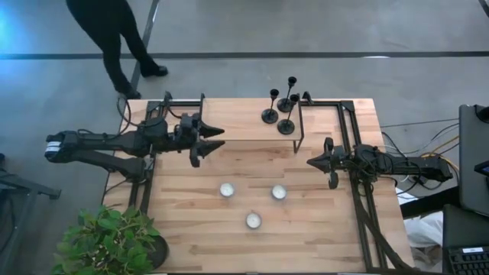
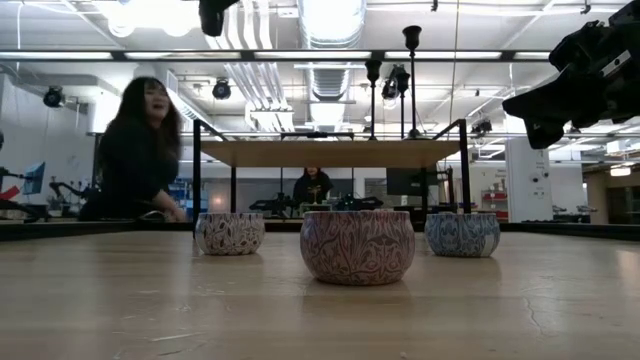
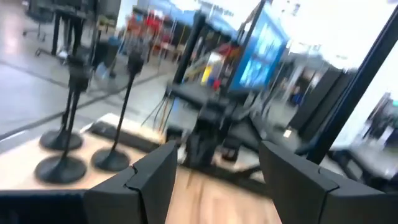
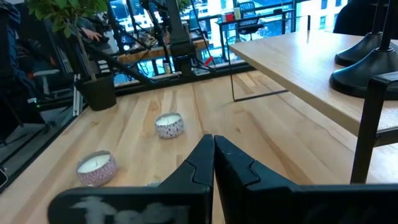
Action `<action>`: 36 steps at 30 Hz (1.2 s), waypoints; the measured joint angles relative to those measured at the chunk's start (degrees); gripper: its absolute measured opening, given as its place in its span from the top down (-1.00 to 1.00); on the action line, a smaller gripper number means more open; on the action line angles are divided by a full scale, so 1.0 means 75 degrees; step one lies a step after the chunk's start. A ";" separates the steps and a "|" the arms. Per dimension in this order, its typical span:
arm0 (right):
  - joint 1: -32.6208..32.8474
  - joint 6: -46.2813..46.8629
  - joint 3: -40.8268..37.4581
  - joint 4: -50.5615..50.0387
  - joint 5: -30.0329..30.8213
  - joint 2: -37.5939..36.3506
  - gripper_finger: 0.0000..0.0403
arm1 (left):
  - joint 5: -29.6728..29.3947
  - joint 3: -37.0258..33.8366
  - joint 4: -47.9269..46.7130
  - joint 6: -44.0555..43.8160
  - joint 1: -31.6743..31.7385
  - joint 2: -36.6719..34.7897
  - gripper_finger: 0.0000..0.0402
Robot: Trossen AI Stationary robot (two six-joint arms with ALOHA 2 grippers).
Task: Pick & Place candle stick holders
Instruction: Put the white scented candle on the shelf
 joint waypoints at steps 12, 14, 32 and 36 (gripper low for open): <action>0.0000 -0.0002 0.0006 0.0000 0.0001 0.0003 0.96 | 0.0746 0.0009 0.0036 -0.0442 0.0009 0.0010 -0.16; 0.0000 -0.0002 0.0006 0.0001 0.0001 0.0003 0.96 | 0.1336 0.0107 -0.0524 -0.0365 0.0009 0.0099 -0.16; 0.0000 -0.0002 0.0006 0.0001 0.0001 0.0003 0.96 | 0.1631 0.3212 -0.7857 0.3053 -0.0312 0.3131 -0.61; 0.0000 -0.0002 0.0006 0.0001 0.0001 0.0003 0.96 | 0.1654 0.3144 -0.7967 0.3241 -0.0312 0.3440 -0.82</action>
